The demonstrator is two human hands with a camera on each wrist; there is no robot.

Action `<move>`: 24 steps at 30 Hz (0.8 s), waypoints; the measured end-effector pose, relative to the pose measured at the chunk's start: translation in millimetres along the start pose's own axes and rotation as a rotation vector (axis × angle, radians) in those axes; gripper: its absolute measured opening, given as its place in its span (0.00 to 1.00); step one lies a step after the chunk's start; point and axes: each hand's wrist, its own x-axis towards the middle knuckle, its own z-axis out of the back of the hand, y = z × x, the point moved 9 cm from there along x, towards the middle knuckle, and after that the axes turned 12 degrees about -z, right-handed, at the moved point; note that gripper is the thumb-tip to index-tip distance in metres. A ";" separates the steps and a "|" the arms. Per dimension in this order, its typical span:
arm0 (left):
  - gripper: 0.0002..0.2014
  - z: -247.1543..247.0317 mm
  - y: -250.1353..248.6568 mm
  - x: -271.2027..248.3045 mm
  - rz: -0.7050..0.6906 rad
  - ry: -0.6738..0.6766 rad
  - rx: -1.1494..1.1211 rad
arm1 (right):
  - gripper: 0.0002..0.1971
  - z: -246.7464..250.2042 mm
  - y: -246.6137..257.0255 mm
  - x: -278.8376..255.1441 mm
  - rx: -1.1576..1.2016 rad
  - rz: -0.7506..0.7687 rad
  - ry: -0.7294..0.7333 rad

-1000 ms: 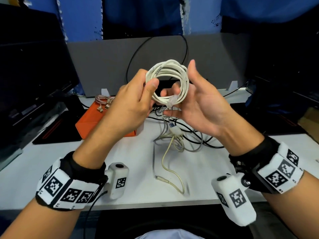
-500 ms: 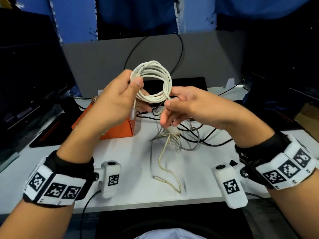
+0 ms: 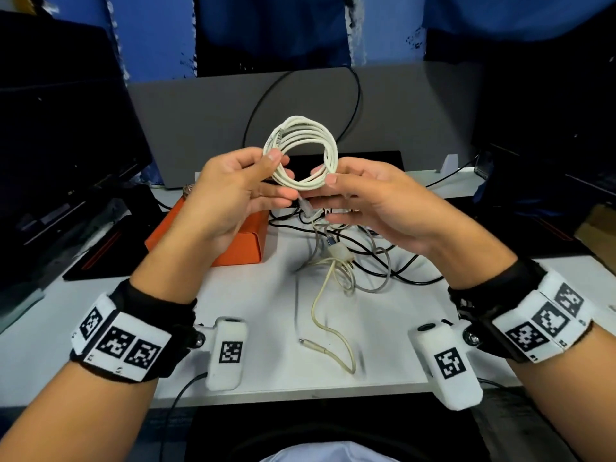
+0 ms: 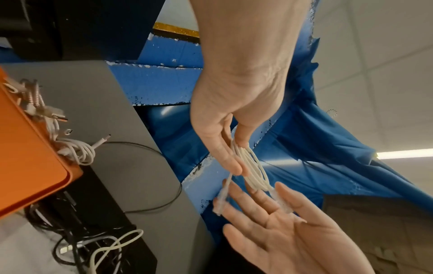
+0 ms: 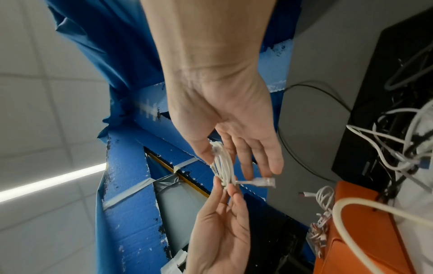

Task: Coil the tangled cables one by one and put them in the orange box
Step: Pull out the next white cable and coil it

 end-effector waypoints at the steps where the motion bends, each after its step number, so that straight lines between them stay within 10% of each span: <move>1: 0.10 -0.9 1.2 -0.1 0.007 0.000 -0.010 | 0.16 -0.7 -2.4 0.6 0.051 -0.021 0.013; 10: 0.12 -8.7 -0.9 -1.1 -0.041 0.081 0.235 | 0.12 -5.3 -14.8 4.2 0.171 -0.115 -0.023; 17: 0.15 27.5 -9.7 14.4 -0.027 0.020 0.286 | 0.32 -2.3 -17.5 6.2 0.063 -0.163 0.011; 24: 0.14 107.3 13.2 84.6 0.107 -0.083 0.401 | 0.19 3.2 -29.3 -0.2 -0.781 -0.172 0.050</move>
